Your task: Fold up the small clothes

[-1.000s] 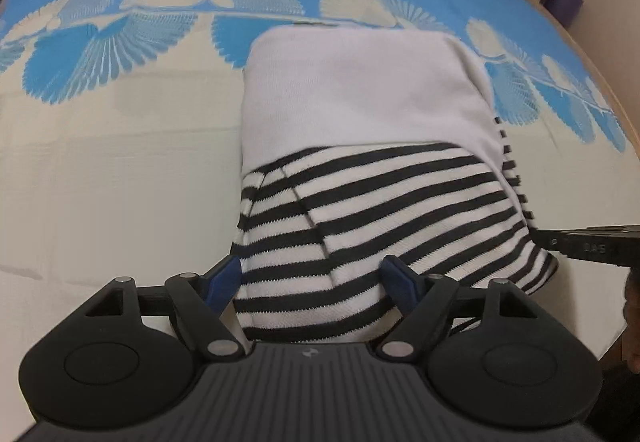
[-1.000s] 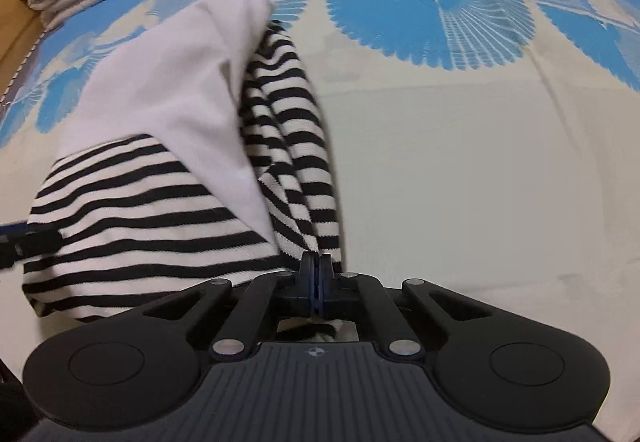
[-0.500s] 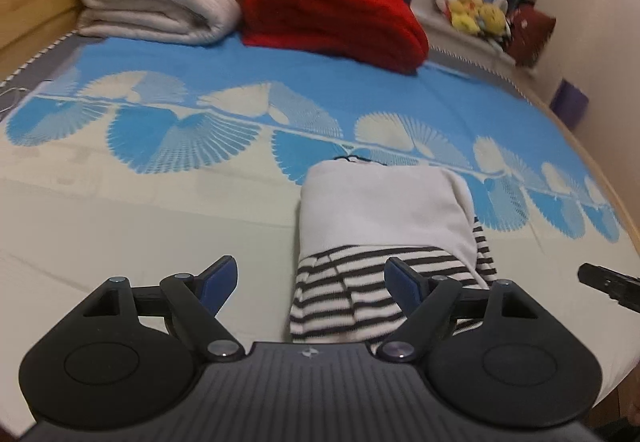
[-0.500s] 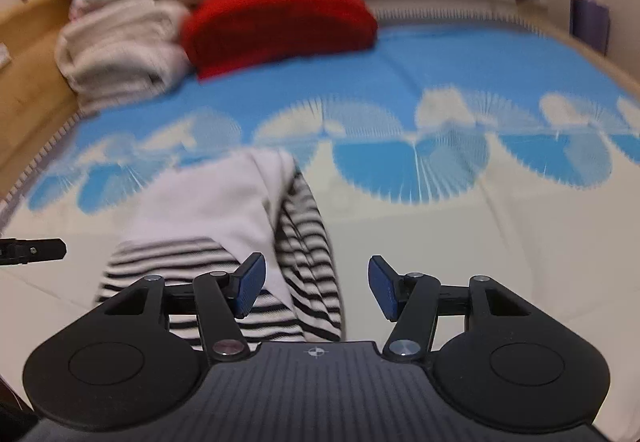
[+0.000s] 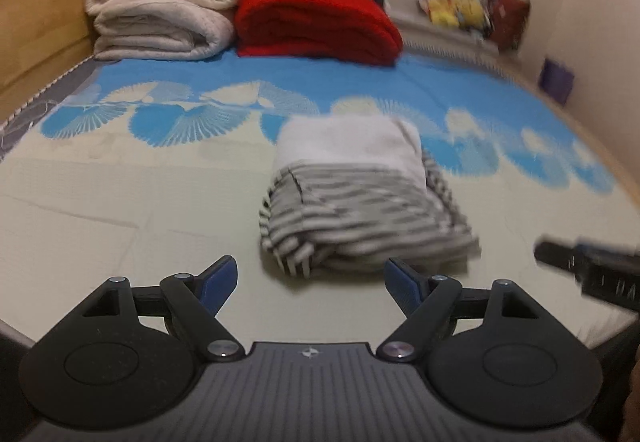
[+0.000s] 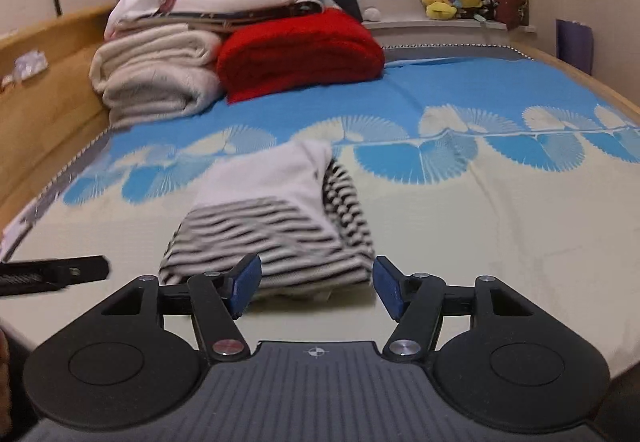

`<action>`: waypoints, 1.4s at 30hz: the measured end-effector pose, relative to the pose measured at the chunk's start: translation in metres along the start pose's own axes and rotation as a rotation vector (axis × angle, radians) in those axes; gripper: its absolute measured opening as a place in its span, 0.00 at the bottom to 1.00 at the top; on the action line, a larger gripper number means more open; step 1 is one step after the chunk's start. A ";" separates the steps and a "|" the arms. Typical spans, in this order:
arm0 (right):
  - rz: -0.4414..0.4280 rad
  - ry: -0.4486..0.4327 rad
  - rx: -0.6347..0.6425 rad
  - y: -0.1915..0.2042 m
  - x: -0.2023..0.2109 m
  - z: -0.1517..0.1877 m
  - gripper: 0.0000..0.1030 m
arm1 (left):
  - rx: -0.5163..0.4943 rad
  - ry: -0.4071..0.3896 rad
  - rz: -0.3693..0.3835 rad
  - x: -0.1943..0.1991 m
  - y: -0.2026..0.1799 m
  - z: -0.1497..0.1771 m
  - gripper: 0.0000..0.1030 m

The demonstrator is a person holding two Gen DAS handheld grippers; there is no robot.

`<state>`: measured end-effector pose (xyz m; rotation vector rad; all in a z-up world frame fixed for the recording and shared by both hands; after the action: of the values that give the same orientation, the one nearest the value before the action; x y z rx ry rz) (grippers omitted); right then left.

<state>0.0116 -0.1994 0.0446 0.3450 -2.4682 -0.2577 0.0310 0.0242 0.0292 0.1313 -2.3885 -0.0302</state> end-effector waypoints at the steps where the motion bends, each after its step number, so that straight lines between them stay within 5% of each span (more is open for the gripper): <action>1: 0.005 0.007 0.016 0.005 0.001 0.004 0.64 | -0.008 0.003 -0.009 -0.001 -0.004 0.001 0.82; 8: 0.033 -0.003 0.059 0.014 -0.006 0.001 0.71 | 0.014 0.018 -0.016 -0.022 -0.003 -0.001 0.83; 12: 0.031 0.019 0.041 0.011 -0.016 0.003 0.72 | 0.021 -0.006 -0.030 -0.022 -0.004 -0.006 1.00; 42: 0.038 0.043 0.117 0.029 -0.040 0.005 0.74 | 0.025 -0.003 -0.013 -0.034 -0.004 -0.009 0.99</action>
<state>0.0345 -0.1593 0.0261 0.3491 -2.4504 -0.0890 0.0620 0.0237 0.0127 0.1590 -2.3913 -0.0070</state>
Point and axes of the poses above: each gripper's, at about its wrist camera, not at the fingertips, and x roughly against the way its jaws point, y to its left, z to its underside, the point moved 6 cm from there along -x, roughly the way its jaws point, and after that the axes turned 9 degrees about -z, right-handed, at the moved point
